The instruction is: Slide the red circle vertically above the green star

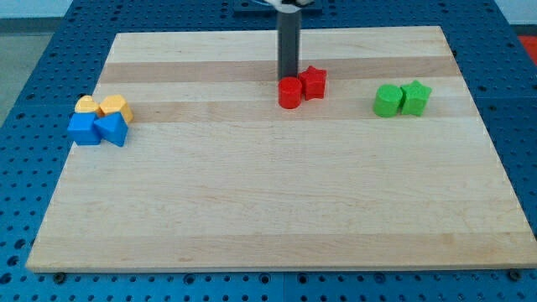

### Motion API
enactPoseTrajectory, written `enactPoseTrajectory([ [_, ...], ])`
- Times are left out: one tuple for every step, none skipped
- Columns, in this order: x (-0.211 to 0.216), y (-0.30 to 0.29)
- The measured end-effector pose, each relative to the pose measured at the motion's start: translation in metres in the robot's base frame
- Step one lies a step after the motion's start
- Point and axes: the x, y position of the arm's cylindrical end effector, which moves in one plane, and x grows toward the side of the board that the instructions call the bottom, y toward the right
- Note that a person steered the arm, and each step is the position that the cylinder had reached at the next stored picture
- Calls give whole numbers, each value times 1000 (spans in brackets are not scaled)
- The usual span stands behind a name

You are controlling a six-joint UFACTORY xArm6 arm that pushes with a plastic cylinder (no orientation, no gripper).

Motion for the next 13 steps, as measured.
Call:
enactPoseTrajectory([
  [18,-23],
  [42,-15],
  [45,26],
  [25,80],
  [28,90],
  [63,69],
  [78,77],
  [49,117],
  [8,154],
  [-7,180],
  [0,176],
  [9,165],
  [7,143],
])
